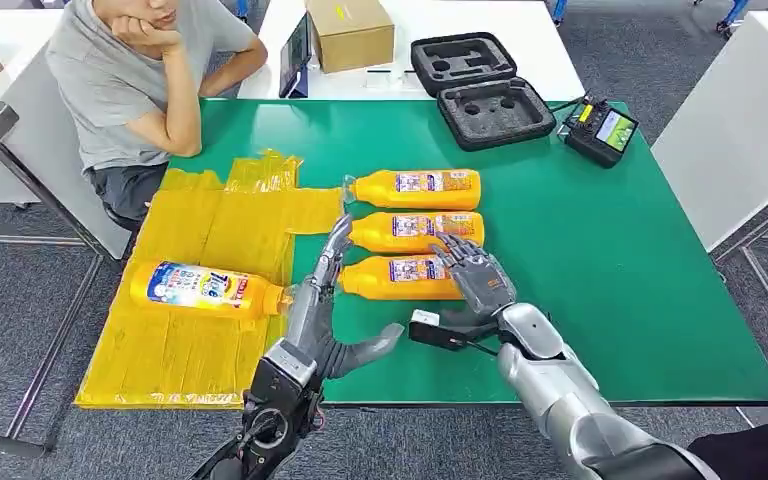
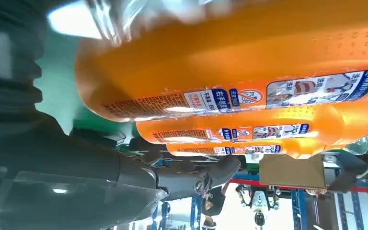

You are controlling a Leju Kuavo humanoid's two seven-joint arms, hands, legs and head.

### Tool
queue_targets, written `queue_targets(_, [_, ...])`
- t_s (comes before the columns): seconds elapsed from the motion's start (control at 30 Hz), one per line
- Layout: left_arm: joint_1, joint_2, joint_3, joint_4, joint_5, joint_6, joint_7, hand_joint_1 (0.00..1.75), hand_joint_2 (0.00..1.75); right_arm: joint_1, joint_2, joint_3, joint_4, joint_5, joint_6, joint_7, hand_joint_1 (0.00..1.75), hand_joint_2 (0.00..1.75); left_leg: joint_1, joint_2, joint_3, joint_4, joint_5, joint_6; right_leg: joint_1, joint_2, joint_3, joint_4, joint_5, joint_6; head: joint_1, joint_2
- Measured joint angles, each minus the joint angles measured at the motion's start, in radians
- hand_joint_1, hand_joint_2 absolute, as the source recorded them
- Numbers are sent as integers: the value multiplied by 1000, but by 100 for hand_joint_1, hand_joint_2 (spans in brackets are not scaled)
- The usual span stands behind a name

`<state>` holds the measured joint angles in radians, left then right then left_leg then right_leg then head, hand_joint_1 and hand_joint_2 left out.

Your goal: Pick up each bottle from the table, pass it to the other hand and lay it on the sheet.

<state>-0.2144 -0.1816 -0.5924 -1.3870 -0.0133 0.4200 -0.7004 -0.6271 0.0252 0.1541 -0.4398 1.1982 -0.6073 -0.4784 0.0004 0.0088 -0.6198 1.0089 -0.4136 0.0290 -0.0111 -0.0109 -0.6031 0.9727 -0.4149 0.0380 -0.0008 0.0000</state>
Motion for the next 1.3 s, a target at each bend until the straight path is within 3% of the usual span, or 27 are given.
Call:
queue_targets(0.67, [-14, -9, 0, 20, 15, -28, 0, 0, 175, -20, -15, 6, 49, -31, 121, 27, 0, 175, 0, 0, 0, 0, 0, 0, 0, 0, 0, 0, 0, 0, 0, 0])
queue_targets(0.7, [-14, -10, 0, 20, 14, -29, 0, 0, 175, -20, -15, 6, 49, -30, 122, 29, 65, 175, 0, 0, 0, 0, 0, 0, 0, 0, 0, 0, 0, 0, 0, 0])
queue_targets(0.73, [-14, -11, 0, 20, 13, -29, 0, 0, 175, -20, -16, 6, 49, -29, 122, 31, 141, 175, 0, 0, 0, 0, 0, 0, 0, 0, 0, 0, 0, 0, 0, 0])
queue_targets(0.77, [-14, -12, 0, 20, 13, -31, 0, 0, 175, -20, -16, 6, 50, -29, 124, 32, 173, 175, 0, 0, 0, 0, 0, 0, 0, 0, 0, 0, 0, 0, 0, 0])
queue_targets(1.3, [-16, -15, 0, 20, 7, -39, 0, 0, 175, -42, -24, 6, 54, -41, 201, 39, 175, 175, 0, 0, 1, 0, 0, 0, 0, 0, 1, 0, 0, 0, 0, 0])
